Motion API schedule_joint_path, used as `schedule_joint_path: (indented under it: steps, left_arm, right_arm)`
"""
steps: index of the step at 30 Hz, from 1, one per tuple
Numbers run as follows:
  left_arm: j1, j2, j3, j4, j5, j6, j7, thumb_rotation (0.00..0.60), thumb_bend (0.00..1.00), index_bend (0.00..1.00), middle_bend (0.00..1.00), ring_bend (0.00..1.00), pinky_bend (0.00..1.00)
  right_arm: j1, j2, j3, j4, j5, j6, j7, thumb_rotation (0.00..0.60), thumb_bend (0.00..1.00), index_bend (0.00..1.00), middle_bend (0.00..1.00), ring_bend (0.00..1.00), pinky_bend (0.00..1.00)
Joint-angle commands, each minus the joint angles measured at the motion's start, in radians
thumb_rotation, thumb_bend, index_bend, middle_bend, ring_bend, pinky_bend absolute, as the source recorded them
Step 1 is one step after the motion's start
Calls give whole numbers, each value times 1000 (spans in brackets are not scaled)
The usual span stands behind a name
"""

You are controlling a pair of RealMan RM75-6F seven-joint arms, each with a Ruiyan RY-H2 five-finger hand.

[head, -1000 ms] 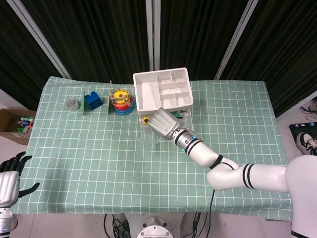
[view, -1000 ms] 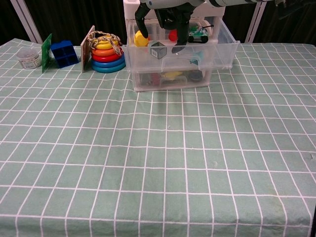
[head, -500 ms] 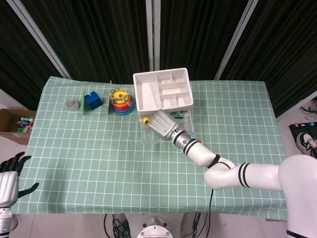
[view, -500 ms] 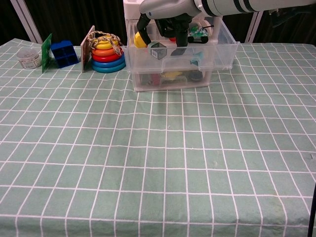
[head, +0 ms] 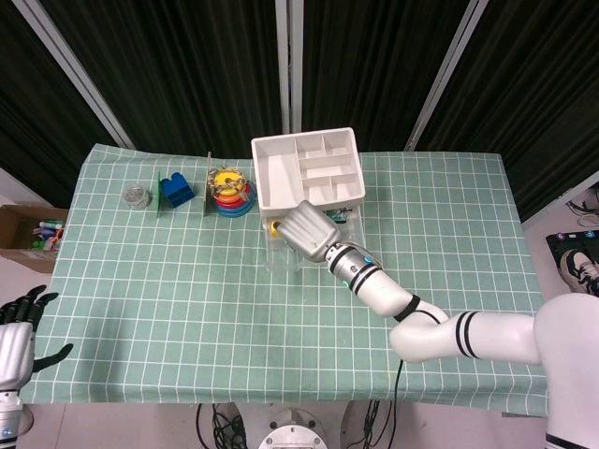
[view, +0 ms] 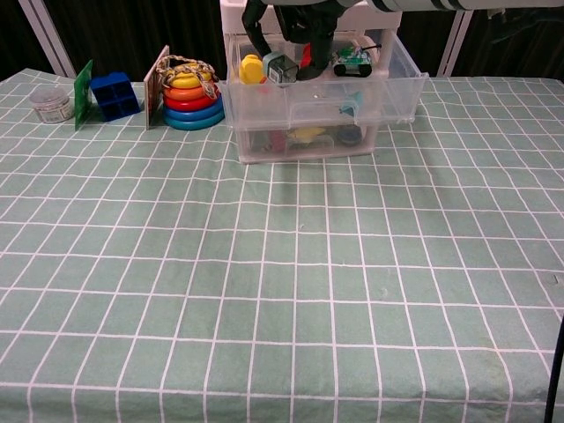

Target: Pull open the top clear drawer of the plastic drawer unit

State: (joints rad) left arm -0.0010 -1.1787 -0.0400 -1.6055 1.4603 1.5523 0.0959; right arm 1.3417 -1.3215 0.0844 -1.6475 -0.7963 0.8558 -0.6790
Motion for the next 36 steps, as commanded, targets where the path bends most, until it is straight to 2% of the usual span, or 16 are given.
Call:
schedule_joint_path:
  steps: [1,6,10,13,16,19,22,27,33,36]
  left_arm:
    - [-2,3,-1,-2,4,1,0,600,16,211,140,170,202]
    - [-5,8,-4,-4,13,5,1,600,15,211,140,169,202]
    - [-9,8,-4,-3,19,3,-1,600,16,211,141,170,202]
    - [-13,4,-6,-3,24,1,-1,600,15,211,140,170,202]
    - [-18,1,-6,-5,33,1,2,600,15,211,140,169,202]
    - [-22,1,-5,-9,43,3,7,600,15,211,141,170,202]
    - [-22,0,-3,-11,49,6,9,600,16,211,140,170,202]
    - [-18,-1,1,-10,48,7,8,600,15,211,140,170,202]
    - [-14,-6,4,-2,48,11,1,600,15,211,140,169,202]
    - [-15,-8,5,3,49,10,-3,600,16,211,141,169,202]
  right_arm:
    - [-44,54,24,-78,-65,62,42,600,326,659,874,766,782]
    - [-156,167,24,-248,-219,179,134,600,326,662,876,767,784]
    - [-296,247,-43,-365,-396,281,229,600,327,660,876,767,784]
    - [-391,250,-116,-380,-530,327,294,600,326,657,876,767,785]
    - [-452,200,-185,-339,-622,317,329,600,326,649,876,767,786]
    - [-478,123,-225,-276,-659,265,316,600,326,638,873,766,788]
    - [-492,34,-231,-207,-663,218,282,600,326,622,869,766,789]
    - [-504,-95,-208,-97,-650,173,186,600,327,569,868,764,789]
    - [-510,-183,-192,-23,-610,115,88,600,326,409,868,764,789]
    - [-520,-195,-185,-13,-597,115,41,600,324,213,868,764,790]
